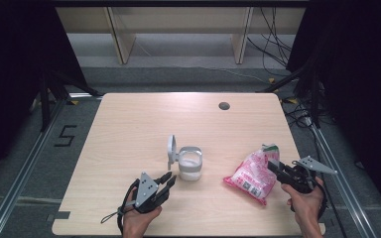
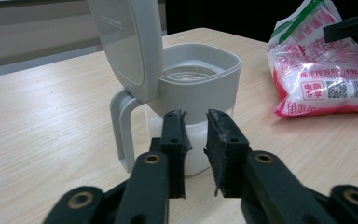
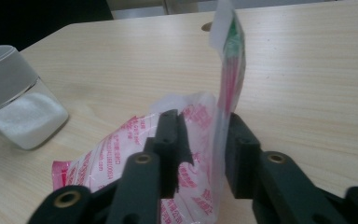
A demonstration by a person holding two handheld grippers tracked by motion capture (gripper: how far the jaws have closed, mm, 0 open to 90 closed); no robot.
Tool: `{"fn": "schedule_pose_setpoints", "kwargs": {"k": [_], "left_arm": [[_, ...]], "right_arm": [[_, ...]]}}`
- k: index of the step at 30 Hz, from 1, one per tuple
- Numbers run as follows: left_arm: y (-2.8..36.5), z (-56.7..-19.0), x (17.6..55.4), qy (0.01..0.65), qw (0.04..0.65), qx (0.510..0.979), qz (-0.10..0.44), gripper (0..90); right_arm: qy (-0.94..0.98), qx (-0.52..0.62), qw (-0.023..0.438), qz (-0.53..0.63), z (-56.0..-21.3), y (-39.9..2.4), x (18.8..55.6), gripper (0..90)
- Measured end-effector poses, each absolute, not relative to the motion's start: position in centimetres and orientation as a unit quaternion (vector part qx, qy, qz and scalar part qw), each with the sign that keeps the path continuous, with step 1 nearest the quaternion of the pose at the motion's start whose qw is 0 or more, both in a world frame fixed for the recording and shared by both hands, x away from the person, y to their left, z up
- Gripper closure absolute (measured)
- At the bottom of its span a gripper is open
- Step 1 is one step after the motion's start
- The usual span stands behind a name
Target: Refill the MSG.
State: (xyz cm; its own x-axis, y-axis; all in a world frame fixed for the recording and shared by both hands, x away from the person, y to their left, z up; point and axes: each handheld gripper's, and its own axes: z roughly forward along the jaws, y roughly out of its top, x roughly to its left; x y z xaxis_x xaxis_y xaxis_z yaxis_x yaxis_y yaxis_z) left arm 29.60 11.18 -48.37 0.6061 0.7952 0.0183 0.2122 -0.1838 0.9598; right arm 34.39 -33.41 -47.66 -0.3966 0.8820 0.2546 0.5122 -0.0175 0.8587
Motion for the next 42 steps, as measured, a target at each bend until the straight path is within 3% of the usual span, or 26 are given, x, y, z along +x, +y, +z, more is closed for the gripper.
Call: {"fn": "schedule_pose_setpoints", "kwargs": {"k": [6, 12, 25, 42], "left_arm": [[11.9, -48.2, 29.4, 0.358, 0.539, 0.707, 0.285, 85.6], [12.7, -48.2, 29.7, 0.365, 0.537, 0.7, 0.297, 88.9], [13.2, -48.1, 30.3, 0.372, 0.541, 0.697, 0.29, 89.3], [13.5, -47.2, 31.6, 0.377, 0.535, 0.7, 0.286, 89.2]], "right_arm": [[0.667, 0.52, 0.209, 0.491, -47.6, -33.3, 34.3, 54.8], [0.657, 0.537, 0.222, 0.481, -47.6, -33.7, 33.7, 50.0], [0.659, 0.511, 0.274, 0.479, -46.4, -33.2, 31.4, 48.0], [0.709, 0.452, 0.255, 0.477, -46.4, -30.4, 30.3, 45.7]]}}
